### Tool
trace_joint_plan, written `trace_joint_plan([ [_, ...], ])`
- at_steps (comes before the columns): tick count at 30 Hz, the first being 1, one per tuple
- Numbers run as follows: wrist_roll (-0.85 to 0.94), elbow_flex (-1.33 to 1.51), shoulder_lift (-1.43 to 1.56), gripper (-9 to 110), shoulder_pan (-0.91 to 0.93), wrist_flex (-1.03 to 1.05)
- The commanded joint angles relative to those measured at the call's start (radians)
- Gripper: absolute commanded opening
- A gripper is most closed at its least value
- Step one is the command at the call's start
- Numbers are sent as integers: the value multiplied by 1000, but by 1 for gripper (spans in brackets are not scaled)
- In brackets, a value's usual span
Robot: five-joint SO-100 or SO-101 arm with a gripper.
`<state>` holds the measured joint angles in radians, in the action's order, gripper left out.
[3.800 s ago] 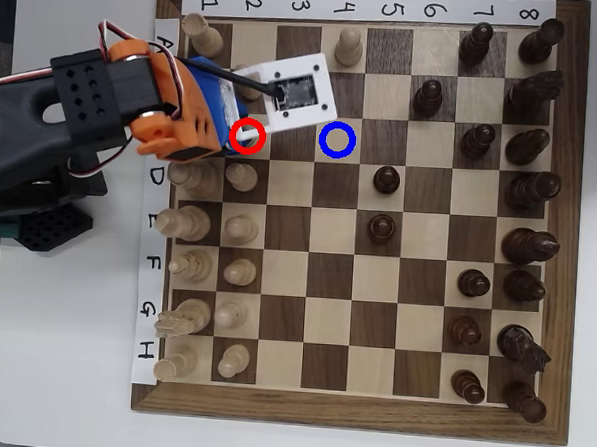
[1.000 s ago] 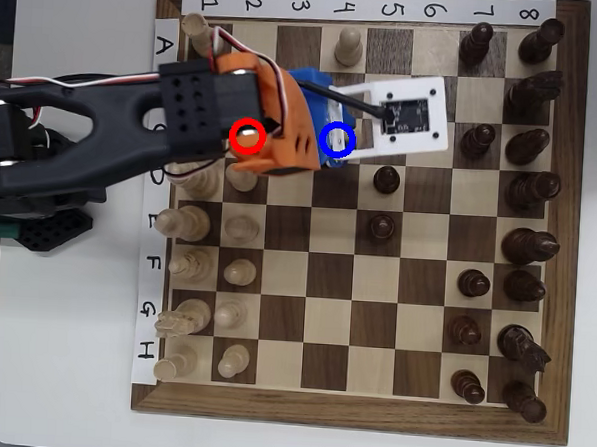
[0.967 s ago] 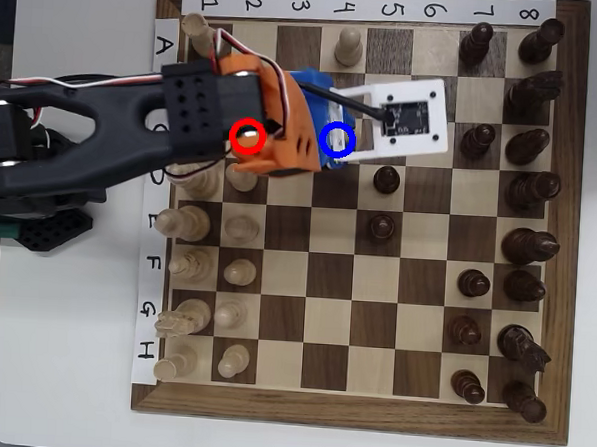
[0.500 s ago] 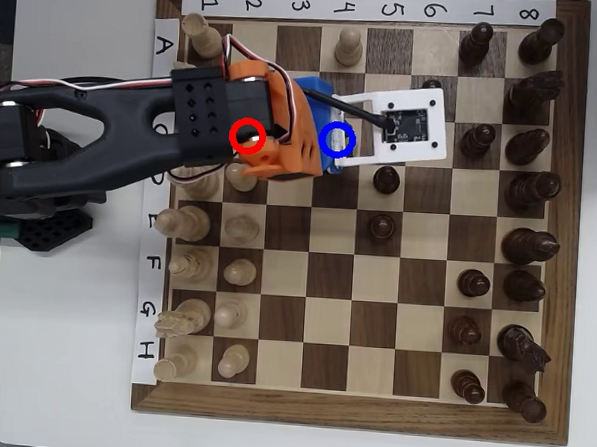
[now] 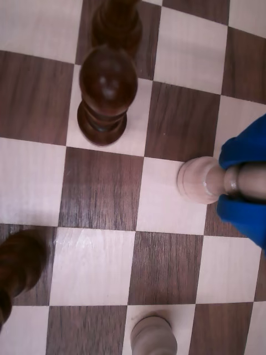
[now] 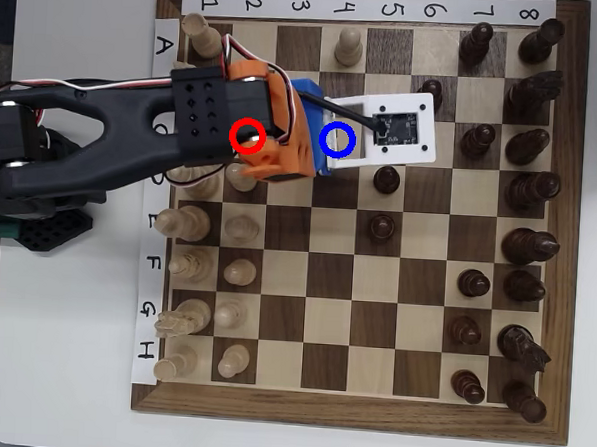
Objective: Move the piece to destination
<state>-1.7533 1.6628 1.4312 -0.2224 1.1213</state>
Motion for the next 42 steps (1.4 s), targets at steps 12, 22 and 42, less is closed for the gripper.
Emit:
trace_joint_plan([
  [12,-78,-192,81,0,-38,-17],
  [22,-78,-304,54,0,-40,11],
  [42,-107,-215,-18,0,-55,-34],
])
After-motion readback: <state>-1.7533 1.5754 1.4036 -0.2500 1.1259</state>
